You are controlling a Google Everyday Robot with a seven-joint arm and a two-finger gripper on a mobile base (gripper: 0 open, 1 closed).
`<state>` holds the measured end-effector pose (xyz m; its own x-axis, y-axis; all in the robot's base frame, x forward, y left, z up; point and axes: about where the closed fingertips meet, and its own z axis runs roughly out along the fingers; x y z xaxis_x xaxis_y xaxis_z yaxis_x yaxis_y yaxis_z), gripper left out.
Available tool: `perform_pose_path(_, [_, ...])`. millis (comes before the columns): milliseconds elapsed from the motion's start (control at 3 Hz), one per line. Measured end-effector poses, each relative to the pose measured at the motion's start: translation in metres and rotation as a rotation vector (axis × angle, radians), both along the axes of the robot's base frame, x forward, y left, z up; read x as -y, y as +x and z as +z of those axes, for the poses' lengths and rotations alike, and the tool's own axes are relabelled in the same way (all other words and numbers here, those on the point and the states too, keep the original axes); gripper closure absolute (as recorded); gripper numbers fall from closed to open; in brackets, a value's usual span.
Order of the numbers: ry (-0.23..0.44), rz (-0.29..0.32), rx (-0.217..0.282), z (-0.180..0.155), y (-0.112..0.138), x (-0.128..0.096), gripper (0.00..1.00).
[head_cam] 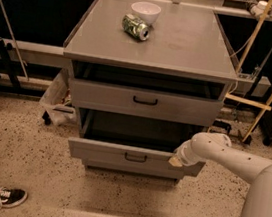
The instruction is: Open middle drawer
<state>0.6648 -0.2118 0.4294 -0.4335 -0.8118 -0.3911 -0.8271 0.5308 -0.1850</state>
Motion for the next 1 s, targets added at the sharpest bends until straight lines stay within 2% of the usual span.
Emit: perform_pose_path(1000, [0.015, -0.010, 0.000, -0.0008, -0.0137, 0.0004, 1.00])
